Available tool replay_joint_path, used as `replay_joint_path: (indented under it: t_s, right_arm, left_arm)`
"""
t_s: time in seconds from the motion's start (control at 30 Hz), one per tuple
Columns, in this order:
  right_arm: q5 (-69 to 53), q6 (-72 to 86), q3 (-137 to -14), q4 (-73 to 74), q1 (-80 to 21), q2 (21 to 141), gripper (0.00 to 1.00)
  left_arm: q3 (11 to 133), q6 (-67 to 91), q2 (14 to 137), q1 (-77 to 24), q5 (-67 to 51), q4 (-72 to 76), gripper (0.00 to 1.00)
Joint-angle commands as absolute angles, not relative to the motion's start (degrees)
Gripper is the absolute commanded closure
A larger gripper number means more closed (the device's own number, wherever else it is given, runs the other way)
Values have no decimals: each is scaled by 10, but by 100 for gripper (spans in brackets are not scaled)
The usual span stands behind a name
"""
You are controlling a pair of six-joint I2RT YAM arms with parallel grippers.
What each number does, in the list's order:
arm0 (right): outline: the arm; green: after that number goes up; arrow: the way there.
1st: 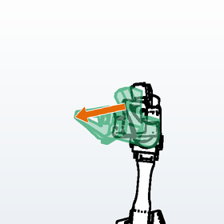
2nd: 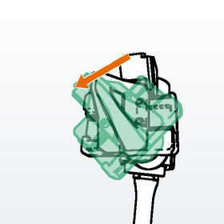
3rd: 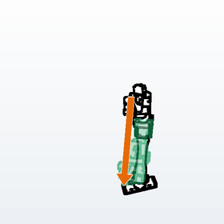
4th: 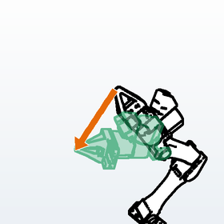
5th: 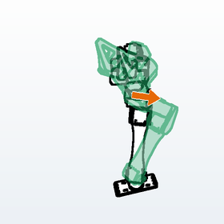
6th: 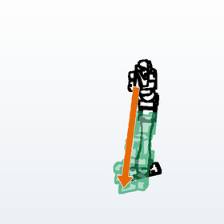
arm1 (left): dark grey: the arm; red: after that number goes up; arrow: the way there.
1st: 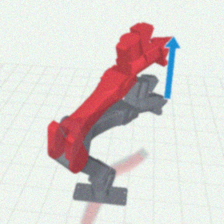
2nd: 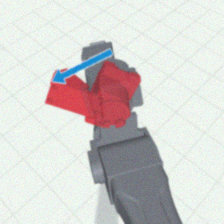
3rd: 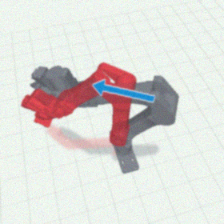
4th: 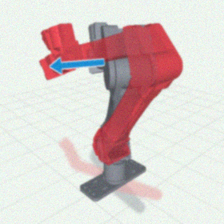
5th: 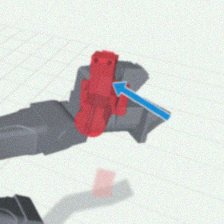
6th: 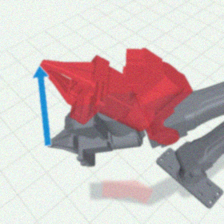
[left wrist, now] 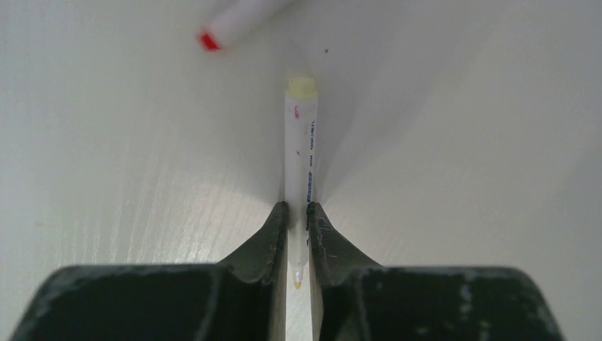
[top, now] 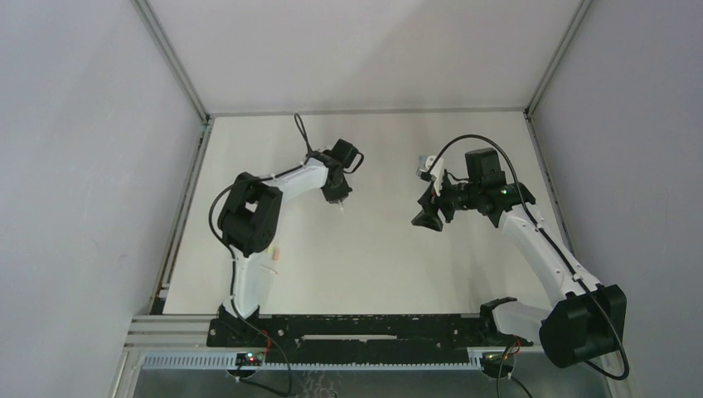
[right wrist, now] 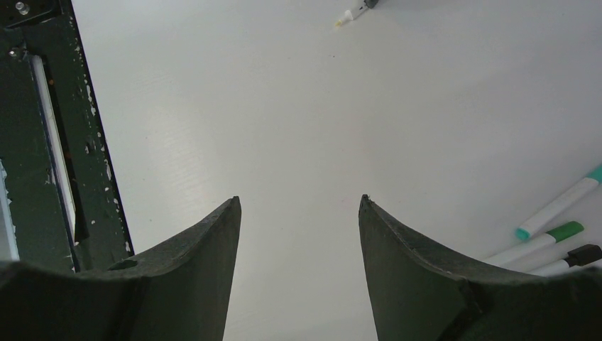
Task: Insert the pens into the pen caps
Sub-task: Move the pen to the center of the board.
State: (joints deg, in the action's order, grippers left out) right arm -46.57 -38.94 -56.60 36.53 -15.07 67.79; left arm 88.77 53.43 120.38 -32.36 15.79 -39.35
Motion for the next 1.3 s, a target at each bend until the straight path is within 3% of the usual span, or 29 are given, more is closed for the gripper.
replay_joint_path:
  t_s: [0.0,0.3,0.47,0.63,0.77,0.87,1.07,1.27]
  right_arm:
    - [-472,-397,-564,358,-156,673,32]
    - [-487,-403,-564,365,-156,678,32]
    - [-524,-445,-558,384,-157,670,33]
    - [-588,-554,-509,399,-160,628,32]
    - [-632,-733,-468,455,-160,602,30]
    - [-641,-828,-458,495,-160,604,28]
    - [-618,-844,-458,501,-165,615,28]
    - [-598,-852,-456,502,-180,631,28]
  left_arm:
    - [816,496,1161,-322,126,-369,87]
    - [621,385,1021,-351,129,-286,96]
    - [517,266,935,-390,55,-188,98]
    - [453,160,895,-421,-42,-112,99]
    - [443,88,891,-463,-56,-100,98]
    - [453,52,909,-494,-69,-103,95]
    - [483,33,949,-537,-56,-110,82]
    - [466,62,894,-539,-37,-69,65]
